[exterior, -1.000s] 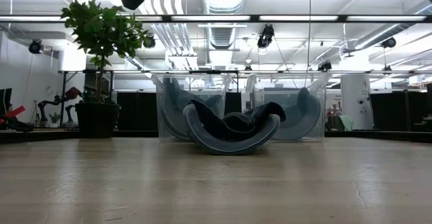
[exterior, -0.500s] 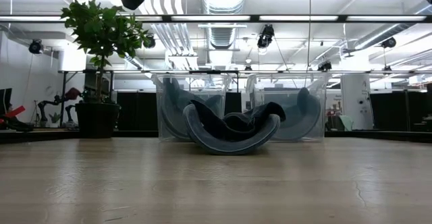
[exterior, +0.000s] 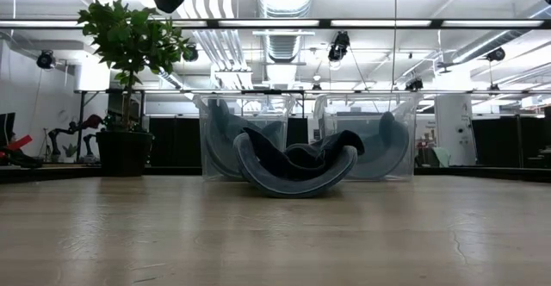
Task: Pick & Place hat
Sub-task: Put the bottom blue cap into the right transparent bin
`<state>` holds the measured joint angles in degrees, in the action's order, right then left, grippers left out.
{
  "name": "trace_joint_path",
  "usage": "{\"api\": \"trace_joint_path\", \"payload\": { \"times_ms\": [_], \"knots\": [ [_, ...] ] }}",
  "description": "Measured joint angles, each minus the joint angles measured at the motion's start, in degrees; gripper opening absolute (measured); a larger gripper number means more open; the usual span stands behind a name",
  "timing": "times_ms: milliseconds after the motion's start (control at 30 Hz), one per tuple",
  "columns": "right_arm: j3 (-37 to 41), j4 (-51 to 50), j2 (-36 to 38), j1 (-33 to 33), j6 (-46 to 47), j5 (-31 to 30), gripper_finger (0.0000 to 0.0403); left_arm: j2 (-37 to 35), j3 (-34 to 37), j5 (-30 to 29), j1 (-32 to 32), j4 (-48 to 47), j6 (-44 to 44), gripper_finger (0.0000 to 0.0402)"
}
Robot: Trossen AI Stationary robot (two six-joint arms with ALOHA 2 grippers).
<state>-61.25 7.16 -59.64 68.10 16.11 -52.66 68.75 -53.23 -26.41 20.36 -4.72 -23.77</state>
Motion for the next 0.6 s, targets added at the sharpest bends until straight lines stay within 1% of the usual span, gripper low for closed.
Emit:
{"api": "trace_joint_path", "payload": {
  "times_ms": [100, 200, 300, 400, 500, 600],
  "knots": [
    [0.0, -11.35, -0.06, -0.19, 14.83, -6.73, 0.0013, 0.0, 0.0, 0.0, 0.0, -0.03, 0.73, 0.0066],
    [0.0, -24.17, -0.11, -0.27, 30.81, -9.25, 0.0013, 0.0, 0.0, -0.13, 0.0, -0.05, 1.22, 0.0066],
    [0.0, -36.96, -0.56, -1.17, 46.36, -8.92, 0.0013, 0.0, 0.0, -0.34, 0.0, -0.05, 1.26, 0.0066],
    [0.0, -48.09, -1.56, -2.42, 58.9, -6.83, 0.0013, 0.0, 0.0, -0.46, 0.0, -0.07, 1.27, 0.0066],
    [0.0, -56.96, -3.26, -4.47, 67.9, -3.87, 0.0013, 0.0, 0.0, -0.48, -0.02, -0.21, 1.44, 0.0066],
    [0.0, -63.73, -5.27, -6.94, 72.83, -1.06, 0.0013, 0.0, 0.0, -0.48, -0.02, -0.24, 1.77, 0.0066]
  ]
}}
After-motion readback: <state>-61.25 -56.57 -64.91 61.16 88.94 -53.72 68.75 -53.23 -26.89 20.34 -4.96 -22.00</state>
